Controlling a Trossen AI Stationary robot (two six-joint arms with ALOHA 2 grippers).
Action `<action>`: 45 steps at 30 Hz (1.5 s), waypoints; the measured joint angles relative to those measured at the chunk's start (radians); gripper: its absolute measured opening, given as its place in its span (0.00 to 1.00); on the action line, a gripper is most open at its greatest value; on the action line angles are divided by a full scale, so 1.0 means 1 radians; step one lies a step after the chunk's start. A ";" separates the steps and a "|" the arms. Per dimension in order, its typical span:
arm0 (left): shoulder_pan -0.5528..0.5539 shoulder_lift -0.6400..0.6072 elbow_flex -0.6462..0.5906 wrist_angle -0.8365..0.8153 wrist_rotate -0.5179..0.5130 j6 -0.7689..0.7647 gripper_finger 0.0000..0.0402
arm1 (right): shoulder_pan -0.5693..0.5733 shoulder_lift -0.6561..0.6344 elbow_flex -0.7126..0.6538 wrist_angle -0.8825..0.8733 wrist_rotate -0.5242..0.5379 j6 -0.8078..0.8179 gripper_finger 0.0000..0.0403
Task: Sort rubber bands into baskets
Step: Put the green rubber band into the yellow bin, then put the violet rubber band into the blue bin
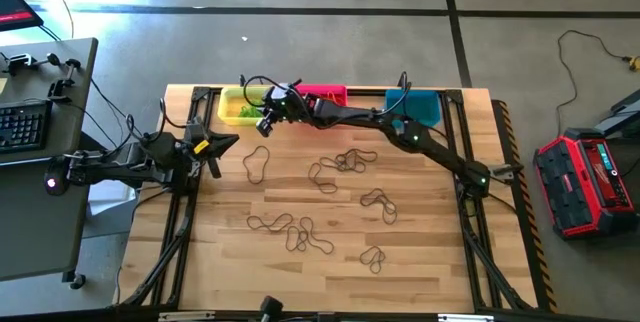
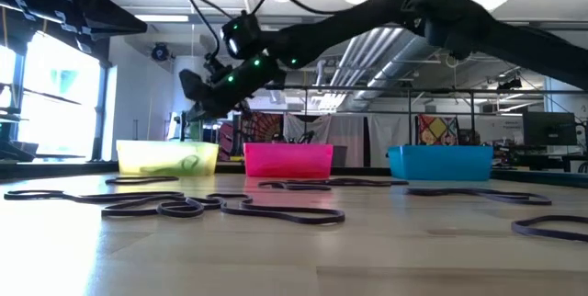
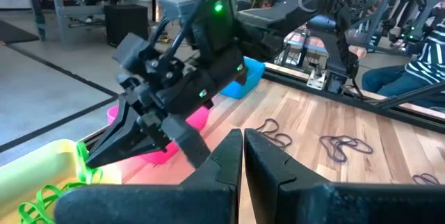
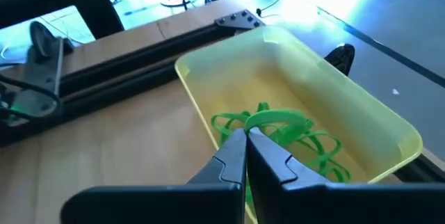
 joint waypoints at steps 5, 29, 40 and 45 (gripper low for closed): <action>0.000 0.000 0.000 -0.001 0.004 -0.007 0.02 | -0.003 0.021 0.000 -0.007 0.013 -0.011 0.00; 0.000 0.000 -0.001 0.000 0.004 -0.010 0.02 | -0.001 -0.106 0.009 -0.296 -0.044 -0.121 0.02; 0.000 0.000 -0.001 0.000 0.004 0.026 0.02 | 0.084 -0.128 -0.173 -0.160 -0.058 -0.099 0.00; 0.000 0.000 -0.001 -0.001 0.023 0.004 0.02 | 0.119 -0.205 -0.363 -0.037 -0.058 -0.058 0.00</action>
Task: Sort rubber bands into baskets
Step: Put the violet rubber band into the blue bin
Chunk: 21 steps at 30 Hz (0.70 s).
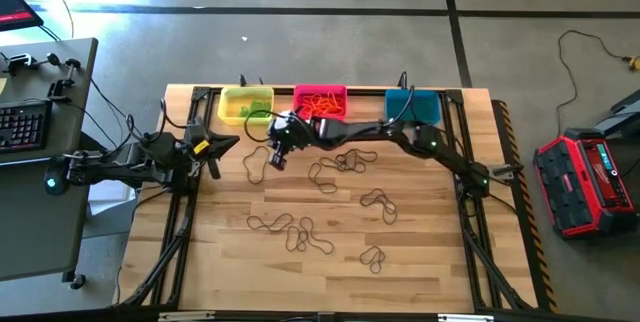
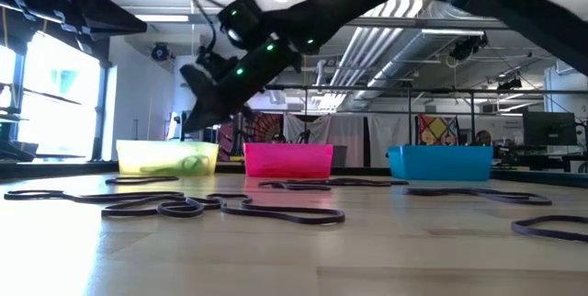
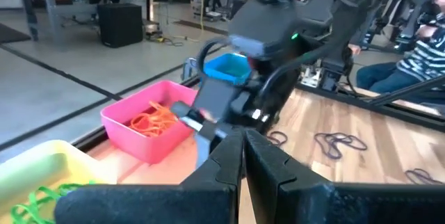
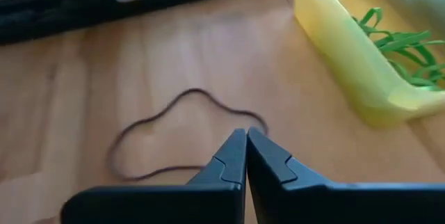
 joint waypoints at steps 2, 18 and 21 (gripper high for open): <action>0.000 0.005 0.000 -0.005 0.014 -0.020 0.02 | 0.007 -0.045 -0.084 0.035 -0.023 0.021 0.00; 0.000 0.125 0.000 0.032 -0.045 -0.038 0.02 | 0.056 -0.013 -0.197 0.236 0.117 0.077 0.27; 0.000 0.125 0.000 0.032 -0.045 -0.037 0.02 | 0.045 0.006 -0.196 0.293 0.113 0.077 0.31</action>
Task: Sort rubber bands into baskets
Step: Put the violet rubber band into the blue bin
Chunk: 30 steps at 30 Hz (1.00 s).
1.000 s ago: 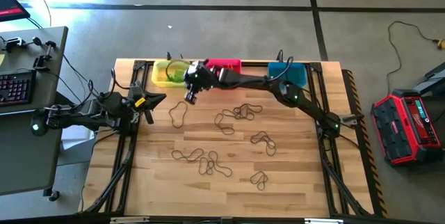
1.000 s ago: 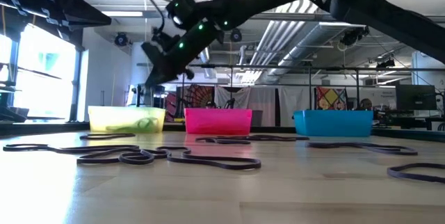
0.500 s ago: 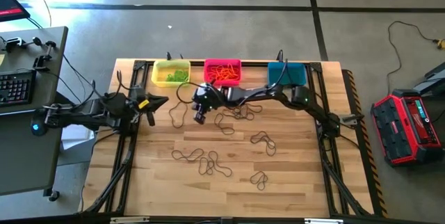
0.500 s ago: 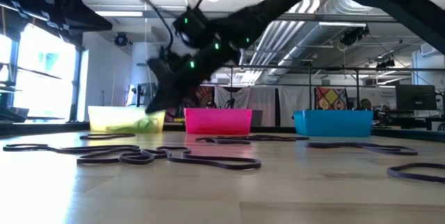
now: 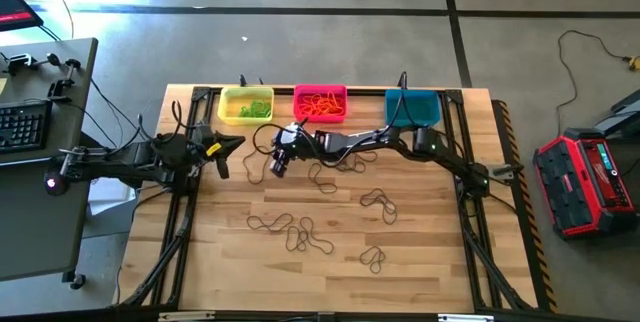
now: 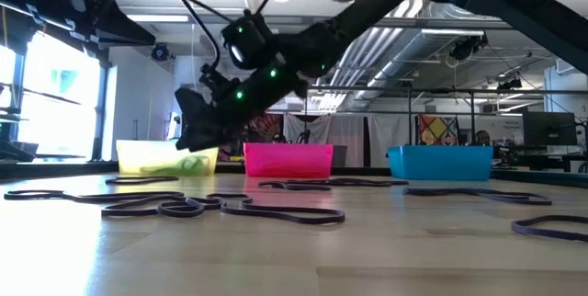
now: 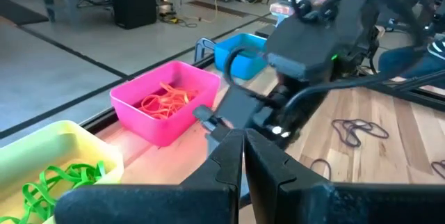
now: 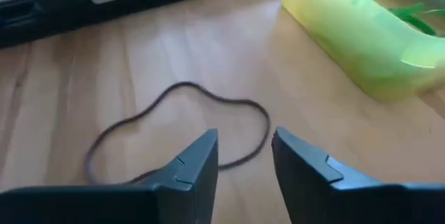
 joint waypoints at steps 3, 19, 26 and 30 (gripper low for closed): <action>0.000 0.000 0.000 0.000 0.000 -0.001 0.02 | -0.007 0.018 -0.001 0.014 -0.002 0.000 0.32; 0.000 0.003 0.000 0.000 0.022 -0.010 0.02 | -0.010 0.033 -0.001 0.015 -0.017 0.006 0.32; 0.000 0.083 0.000 -0.003 0.130 -0.065 0.02 | -0.012 -0.040 -0.001 -0.138 -0.002 -0.062 0.18; 0.000 0.167 0.000 -0.012 0.131 -0.118 0.02 | -0.016 -0.074 -0.062 -0.149 0.005 -0.079 0.03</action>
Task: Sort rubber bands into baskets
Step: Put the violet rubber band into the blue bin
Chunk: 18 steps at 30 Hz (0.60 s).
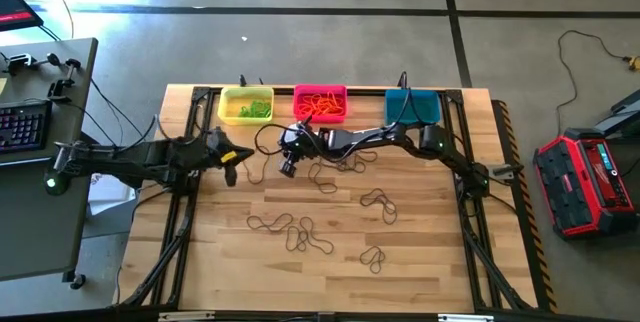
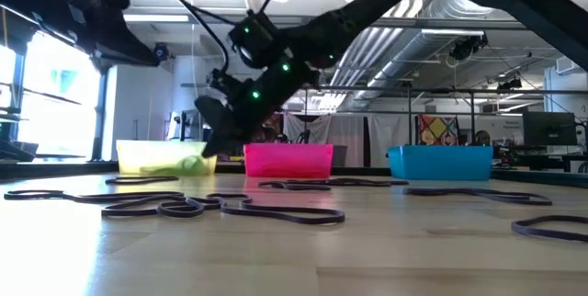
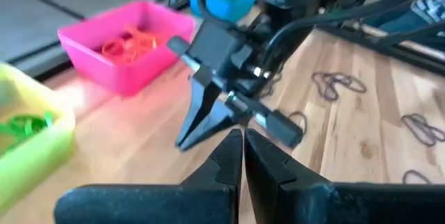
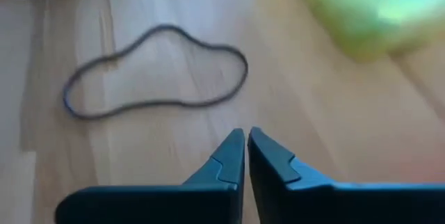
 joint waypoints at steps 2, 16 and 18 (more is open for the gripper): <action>0.000 0.044 0.000 0.000 0.000 -0.034 0.02 | -0.004 -0.032 -0.057 0.009 -0.001 0.013 0.02; 0.003 0.435 0.000 0.006 0.005 -0.237 0.12 | 0.006 -0.441 -0.505 0.115 0.017 0.045 0.00; 0.004 0.495 0.000 0.028 0.003 -0.265 0.14 | 0.011 -0.472 -0.539 0.117 0.042 0.040 0.00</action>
